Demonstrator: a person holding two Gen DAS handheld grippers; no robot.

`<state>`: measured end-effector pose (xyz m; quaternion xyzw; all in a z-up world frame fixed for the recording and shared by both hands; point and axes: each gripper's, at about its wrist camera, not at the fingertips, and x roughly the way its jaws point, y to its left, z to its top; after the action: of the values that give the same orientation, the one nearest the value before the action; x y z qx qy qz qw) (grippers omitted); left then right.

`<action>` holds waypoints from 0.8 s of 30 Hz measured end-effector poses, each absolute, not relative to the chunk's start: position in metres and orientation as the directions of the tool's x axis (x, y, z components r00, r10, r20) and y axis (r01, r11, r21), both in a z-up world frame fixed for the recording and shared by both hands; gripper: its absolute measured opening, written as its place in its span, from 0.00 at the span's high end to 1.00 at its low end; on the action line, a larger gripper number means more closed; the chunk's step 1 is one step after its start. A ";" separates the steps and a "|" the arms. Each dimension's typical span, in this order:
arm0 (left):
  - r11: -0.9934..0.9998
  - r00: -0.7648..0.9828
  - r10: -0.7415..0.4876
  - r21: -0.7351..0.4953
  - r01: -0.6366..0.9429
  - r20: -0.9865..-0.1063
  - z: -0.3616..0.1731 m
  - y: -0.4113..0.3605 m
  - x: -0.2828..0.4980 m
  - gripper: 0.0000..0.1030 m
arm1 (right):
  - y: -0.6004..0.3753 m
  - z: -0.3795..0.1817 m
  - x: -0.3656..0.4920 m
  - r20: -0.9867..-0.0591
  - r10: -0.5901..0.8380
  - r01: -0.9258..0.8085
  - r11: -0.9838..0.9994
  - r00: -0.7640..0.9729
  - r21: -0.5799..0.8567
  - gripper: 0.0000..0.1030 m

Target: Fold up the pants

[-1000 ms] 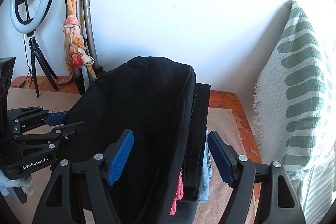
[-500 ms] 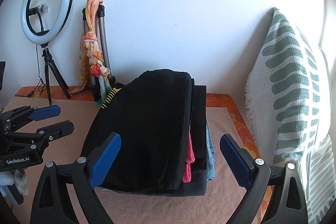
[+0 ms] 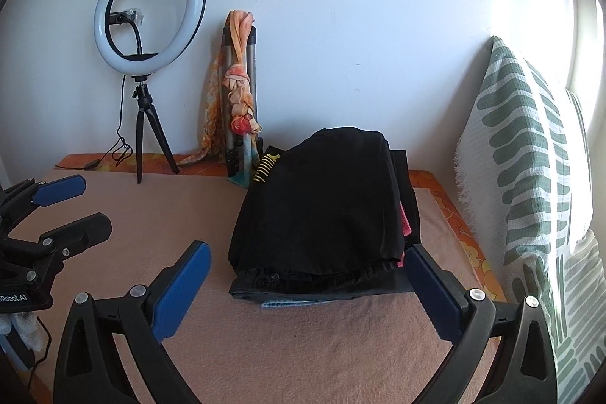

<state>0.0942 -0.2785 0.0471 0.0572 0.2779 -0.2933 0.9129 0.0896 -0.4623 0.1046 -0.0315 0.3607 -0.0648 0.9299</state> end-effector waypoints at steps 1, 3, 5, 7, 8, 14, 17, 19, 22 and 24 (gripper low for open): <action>0.826 0.680 -0.494 -0.049 0.561 -0.541 0.046 -0.272 0.089 0.21 | -0.457 0.104 0.086 -0.665 -0.138 0.096 0.990 0.734 -0.099 0.00; 0.834 0.688 -0.480 -0.041 0.550 -0.544 0.044 -0.258 0.080 0.20 | -0.447 0.101 0.078 -0.664 -0.133 0.100 0.991 0.736 -0.088 0.00; 0.838 0.688 -0.478 -0.047 0.544 -0.546 0.040 -0.244 0.071 0.20 | -0.439 0.097 0.071 -0.661 -0.126 0.105 0.992 0.740 -0.072 0.00; 0.842 0.690 -0.475 -0.054 0.536 -0.547 0.035 -0.232 0.062 0.20 | -0.431 0.093 0.066 -0.663 -0.116 0.105 0.993 0.739 -0.057 0.00; 0.844 0.690 -0.473 -0.056 0.533 -0.548 0.033 -0.226 0.059 0.20 | -0.428 0.091 0.065 -0.665 -0.113 0.106 0.993 0.738 -0.050 0.00; 0.861 0.704 -0.440 -0.038 0.507 -0.557 0.020 -0.207 0.045 0.20 | -0.411 0.078 0.059 -0.660 -0.123 0.112 0.992 0.741 -0.060 0.00; 0.867 0.691 -0.437 -0.067 0.493 -0.576 0.016 -0.201 0.045 0.20 | -0.407 0.071 0.061 -0.672 -0.110 0.099 0.994 0.733 -0.054 0.00; 0.870 0.691 -0.437 -0.075 0.488 -0.576 0.015 -0.198 0.045 0.20 | -0.406 0.068 0.061 -0.672 -0.108 0.103 0.994 0.733 -0.047 0.00; 0.887 0.718 -0.410 -0.062 0.458 -0.562 0.015 -0.194 0.045 0.14 | -0.407 0.065 0.061 -0.670 -0.109 0.124 0.992 0.734 -0.026 0.00; 0.891 0.723 -0.406 -0.066 0.449 -0.559 0.014 -0.190 0.046 0.13 | -0.408 0.064 0.061 -0.667 -0.108 0.133 0.991 0.737 -0.014 0.00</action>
<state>0.0461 -0.1902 0.0145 0.0368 0.2924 -0.2303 0.9274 0.0611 -0.4081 0.0636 0.0174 0.3570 -0.0647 0.9317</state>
